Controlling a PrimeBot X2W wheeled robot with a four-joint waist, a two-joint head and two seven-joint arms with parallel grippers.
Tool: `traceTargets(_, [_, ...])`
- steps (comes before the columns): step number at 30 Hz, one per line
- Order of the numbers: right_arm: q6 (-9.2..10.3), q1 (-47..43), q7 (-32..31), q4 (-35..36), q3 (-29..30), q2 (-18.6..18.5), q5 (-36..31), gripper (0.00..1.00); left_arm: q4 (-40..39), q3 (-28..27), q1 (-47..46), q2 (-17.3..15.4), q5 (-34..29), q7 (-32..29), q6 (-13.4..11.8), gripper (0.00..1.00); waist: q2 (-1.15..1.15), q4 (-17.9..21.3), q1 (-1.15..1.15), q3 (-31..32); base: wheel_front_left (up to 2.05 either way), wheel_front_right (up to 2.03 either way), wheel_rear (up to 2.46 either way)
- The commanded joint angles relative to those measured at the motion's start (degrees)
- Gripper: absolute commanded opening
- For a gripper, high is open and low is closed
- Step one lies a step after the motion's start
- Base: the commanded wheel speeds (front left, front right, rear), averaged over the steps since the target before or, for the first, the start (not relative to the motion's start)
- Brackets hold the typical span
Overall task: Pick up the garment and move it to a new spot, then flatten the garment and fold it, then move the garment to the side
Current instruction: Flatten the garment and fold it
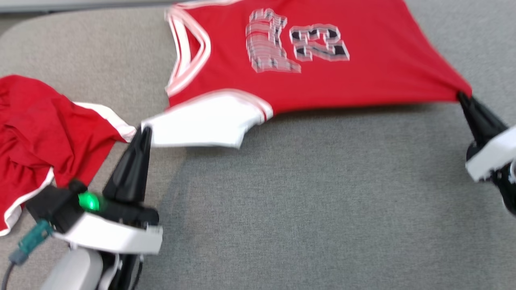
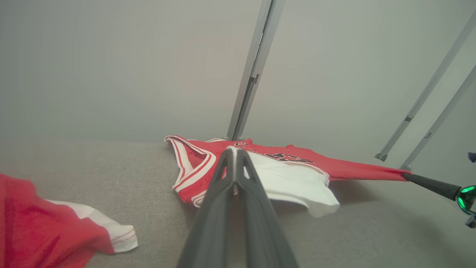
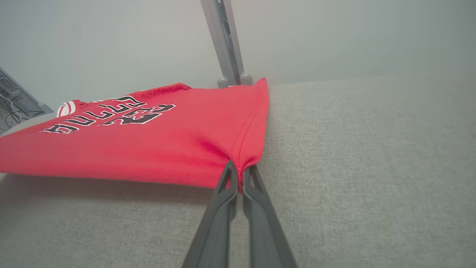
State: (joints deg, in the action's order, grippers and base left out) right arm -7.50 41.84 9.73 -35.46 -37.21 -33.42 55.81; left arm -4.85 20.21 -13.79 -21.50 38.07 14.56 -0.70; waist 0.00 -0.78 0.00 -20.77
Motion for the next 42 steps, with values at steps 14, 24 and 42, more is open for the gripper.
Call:
traceTargets(14, [0.02,-21.47,4.69,5.1,0.88,-3.24,3.95,0.0,-3.0,0.83,21.35,1.84,-1.37,0.58,-6.52,0.0,0.0,-0.68,0.0,11.71,0.0,0.0,0.0])
traceTargets(24, [0.02,-33.94,5.32,10.0,5.87,-4.49,2.9,0.0,-6.13,0.83,28.49,1.48,-2.14,0.63,-8.23,0.0,0.0,-1.75,0.0,15.16,0.0,0.0,0.0])
traceTargets(42, [0.01,-33.83,-6.46,14.61,13.74,1.83,1.67,0.0,-2.69,2.49,18.13,3.34,-0.83,-2.63,-5.82,0.0,0.0,1.14,0.0,15.25,0.0,0.0,0.0])
